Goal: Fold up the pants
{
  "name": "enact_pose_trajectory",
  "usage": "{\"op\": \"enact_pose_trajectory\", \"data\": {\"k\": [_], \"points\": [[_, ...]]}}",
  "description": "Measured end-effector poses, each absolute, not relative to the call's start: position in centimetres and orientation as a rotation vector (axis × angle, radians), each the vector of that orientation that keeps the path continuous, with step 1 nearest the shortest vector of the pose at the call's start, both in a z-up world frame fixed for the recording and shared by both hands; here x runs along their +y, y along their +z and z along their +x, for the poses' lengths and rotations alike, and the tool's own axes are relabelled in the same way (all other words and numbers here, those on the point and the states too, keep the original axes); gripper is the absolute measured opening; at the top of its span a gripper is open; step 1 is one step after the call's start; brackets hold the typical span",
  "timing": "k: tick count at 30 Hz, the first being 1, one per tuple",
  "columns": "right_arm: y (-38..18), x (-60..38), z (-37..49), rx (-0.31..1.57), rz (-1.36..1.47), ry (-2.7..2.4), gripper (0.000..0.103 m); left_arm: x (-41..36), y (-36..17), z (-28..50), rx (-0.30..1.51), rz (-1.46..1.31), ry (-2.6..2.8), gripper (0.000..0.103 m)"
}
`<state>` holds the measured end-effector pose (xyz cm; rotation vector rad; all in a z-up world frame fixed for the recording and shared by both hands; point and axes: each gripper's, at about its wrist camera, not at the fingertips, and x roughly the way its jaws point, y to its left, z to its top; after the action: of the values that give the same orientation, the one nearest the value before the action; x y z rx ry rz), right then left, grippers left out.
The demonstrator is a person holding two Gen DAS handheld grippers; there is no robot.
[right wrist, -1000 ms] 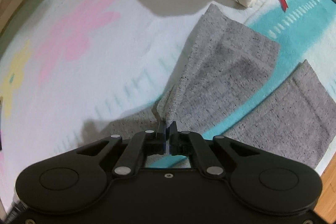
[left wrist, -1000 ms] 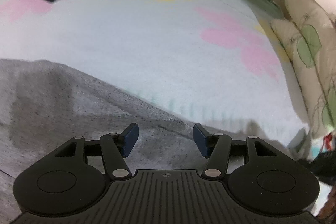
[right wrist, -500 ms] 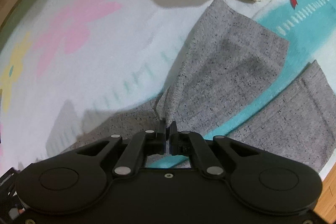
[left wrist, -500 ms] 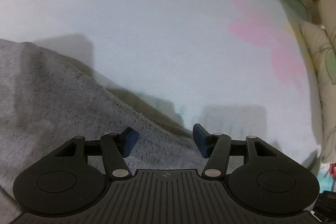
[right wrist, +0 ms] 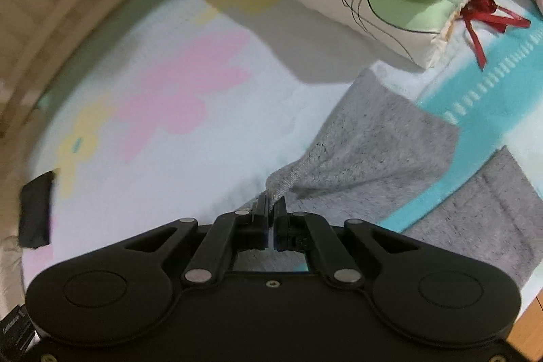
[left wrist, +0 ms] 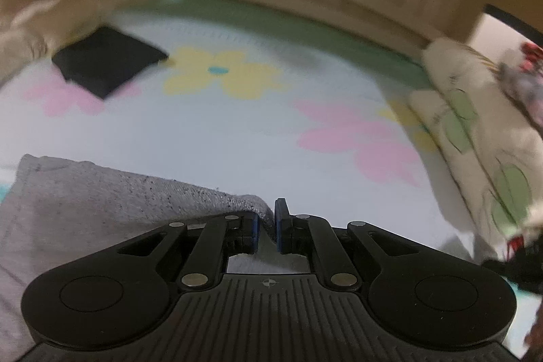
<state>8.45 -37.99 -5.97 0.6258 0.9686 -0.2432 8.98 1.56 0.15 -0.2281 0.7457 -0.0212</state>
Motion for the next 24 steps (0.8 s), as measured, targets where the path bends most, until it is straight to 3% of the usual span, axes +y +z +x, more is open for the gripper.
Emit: {"op": "enact_pose_trajectory", "data": {"k": [3, 8, 11, 15, 20, 24], "points": [[-6.0, -37.8, 6.1, 0.992, 0.617, -0.212, 0.004, 1.2, -0.5, 6.2, 0.738, -0.153, -0.046, 0.008], [-9.6, -37.5, 2.6, 1.135, 0.588, -0.229, 0.006, 1.2, -5.3, 1.9, 0.886, -0.114, -0.048, 0.008], [-12.2, -37.8, 1.2, 1.235, 0.588, -0.246, 0.022, 1.0, -8.8, 1.6, 0.997, -0.129, -0.051, 0.008], [-12.1, -40.0, -0.2, 1.189, 0.701, -0.309, 0.045, 0.4, -10.4, 2.2, 1.003, -0.079, -0.061, 0.008], [-9.2, -40.9, 1.3, 1.055, 0.589, -0.443, 0.053, 0.2, -10.9, 2.7, 0.995, -0.089, -0.058, 0.008], [-8.5, -38.8, 5.1, 1.014, 0.419, -0.458, 0.054, 0.3, -10.9, 3.1, 0.993, -0.089, -0.059, 0.008]]}}
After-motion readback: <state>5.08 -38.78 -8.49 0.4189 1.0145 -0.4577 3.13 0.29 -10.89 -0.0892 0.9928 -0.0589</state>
